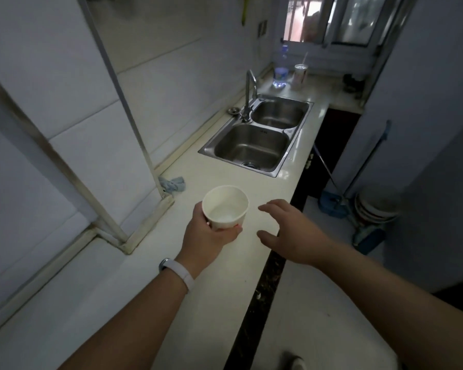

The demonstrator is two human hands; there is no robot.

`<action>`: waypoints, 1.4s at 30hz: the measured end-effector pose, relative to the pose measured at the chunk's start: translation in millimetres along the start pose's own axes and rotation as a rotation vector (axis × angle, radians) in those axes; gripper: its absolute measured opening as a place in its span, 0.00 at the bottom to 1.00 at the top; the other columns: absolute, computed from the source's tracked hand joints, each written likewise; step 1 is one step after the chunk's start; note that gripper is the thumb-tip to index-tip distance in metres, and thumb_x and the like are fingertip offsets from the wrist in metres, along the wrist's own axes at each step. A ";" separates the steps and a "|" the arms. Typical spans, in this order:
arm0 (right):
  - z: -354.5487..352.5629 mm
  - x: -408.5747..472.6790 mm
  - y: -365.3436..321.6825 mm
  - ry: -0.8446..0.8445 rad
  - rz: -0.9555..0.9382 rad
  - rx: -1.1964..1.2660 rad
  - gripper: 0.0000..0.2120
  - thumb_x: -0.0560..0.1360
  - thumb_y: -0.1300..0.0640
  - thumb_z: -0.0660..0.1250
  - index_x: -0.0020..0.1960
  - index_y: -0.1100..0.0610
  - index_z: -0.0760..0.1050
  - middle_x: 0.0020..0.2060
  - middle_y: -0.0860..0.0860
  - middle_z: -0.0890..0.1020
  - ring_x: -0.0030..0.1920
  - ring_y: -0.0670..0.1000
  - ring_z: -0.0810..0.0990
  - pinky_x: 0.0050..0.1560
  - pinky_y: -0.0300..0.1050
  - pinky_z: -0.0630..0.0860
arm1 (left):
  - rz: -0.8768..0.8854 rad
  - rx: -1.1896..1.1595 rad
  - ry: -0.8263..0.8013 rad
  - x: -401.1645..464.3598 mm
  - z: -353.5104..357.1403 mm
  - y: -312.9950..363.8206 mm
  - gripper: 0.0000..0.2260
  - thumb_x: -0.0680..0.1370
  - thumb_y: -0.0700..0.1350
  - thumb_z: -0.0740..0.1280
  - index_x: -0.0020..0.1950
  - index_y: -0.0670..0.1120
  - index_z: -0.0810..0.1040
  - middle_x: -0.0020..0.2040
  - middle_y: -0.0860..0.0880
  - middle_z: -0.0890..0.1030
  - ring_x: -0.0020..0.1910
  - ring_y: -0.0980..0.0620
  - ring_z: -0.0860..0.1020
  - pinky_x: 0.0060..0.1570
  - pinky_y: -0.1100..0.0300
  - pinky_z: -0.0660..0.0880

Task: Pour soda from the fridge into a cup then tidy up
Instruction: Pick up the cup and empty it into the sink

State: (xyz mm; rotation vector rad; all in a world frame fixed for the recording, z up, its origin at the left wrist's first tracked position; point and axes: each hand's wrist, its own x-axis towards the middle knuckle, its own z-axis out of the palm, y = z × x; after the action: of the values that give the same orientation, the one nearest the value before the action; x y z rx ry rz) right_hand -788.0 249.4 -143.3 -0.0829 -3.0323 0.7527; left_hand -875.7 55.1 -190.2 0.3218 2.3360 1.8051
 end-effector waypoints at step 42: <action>-238.8 87.7 385.9 0.106 0.100 -0.010 0.30 0.75 0.41 0.65 0.73 0.49 0.63 0.69 0.46 0.66 0.67 0.48 0.68 0.64 0.42 0.67 | 0.120 -0.040 -0.166 225.8 387.3 146.4 0.35 0.62 0.47 0.82 0.66 0.53 0.72 0.58 0.56 0.81 0.57 0.58 0.79 0.59 0.50 0.79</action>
State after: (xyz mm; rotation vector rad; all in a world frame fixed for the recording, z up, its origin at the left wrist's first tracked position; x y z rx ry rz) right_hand -850.5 706.4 -112.5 -0.2675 -2.9496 0.7141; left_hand -980.5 512.9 -146.8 0.5932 2.2070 1.7987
